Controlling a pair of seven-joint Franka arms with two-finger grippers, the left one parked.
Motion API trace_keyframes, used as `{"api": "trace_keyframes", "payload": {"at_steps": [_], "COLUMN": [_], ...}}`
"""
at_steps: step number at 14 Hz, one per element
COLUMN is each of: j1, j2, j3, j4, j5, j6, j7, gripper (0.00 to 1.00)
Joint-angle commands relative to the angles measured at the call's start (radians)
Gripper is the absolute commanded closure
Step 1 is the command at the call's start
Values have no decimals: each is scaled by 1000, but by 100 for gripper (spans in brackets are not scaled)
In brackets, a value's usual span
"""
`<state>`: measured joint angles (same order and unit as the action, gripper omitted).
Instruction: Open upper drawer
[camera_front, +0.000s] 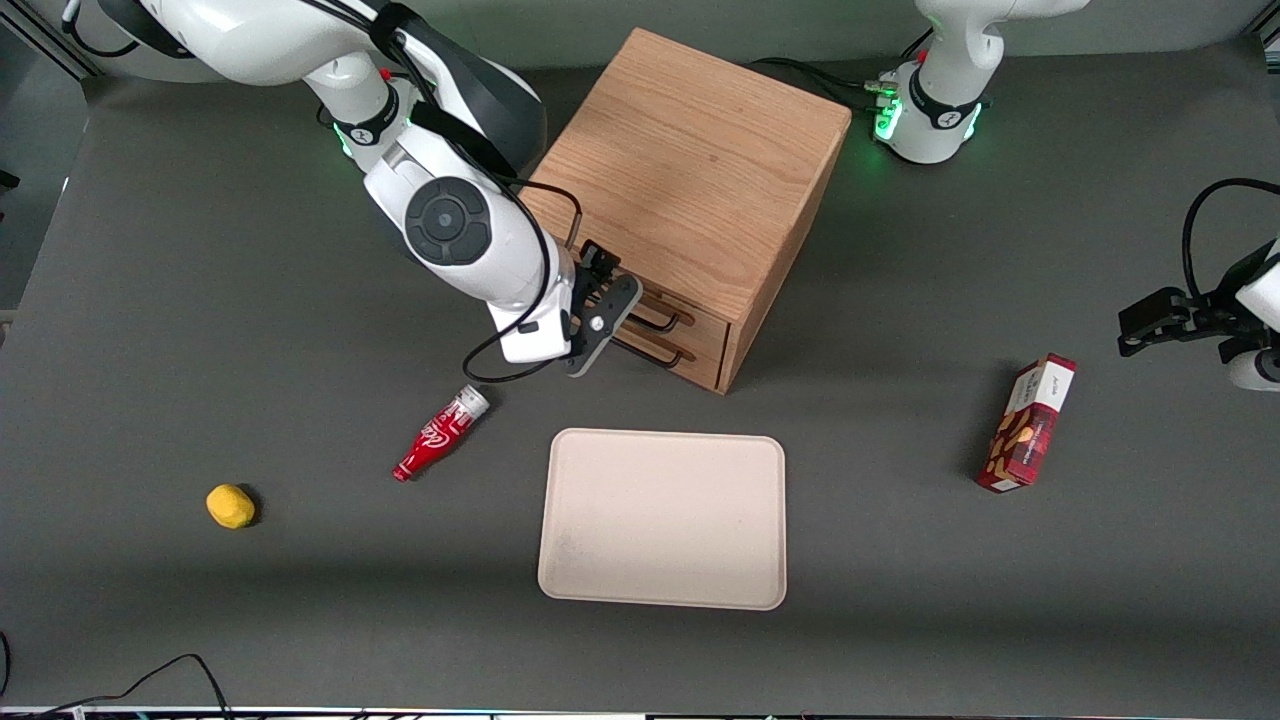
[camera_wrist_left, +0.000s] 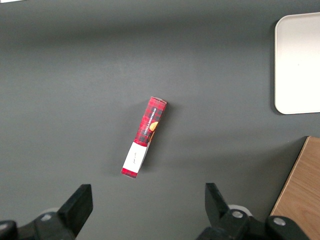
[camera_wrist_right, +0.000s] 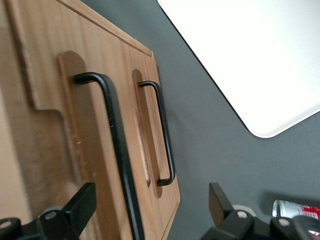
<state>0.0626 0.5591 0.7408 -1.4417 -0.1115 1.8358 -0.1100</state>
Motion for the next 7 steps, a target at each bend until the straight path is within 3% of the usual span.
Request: {"api": "trace_keyframes", "payload": {"at_steps": [1,7], "j1": [0,-1], "j2": [41,87], "j3": [5,-6], "j4": [-5,-5], "j5": [-40,-158], "j6": [58,103], "j7": [-16,-19], "gripper": [0,0]}}
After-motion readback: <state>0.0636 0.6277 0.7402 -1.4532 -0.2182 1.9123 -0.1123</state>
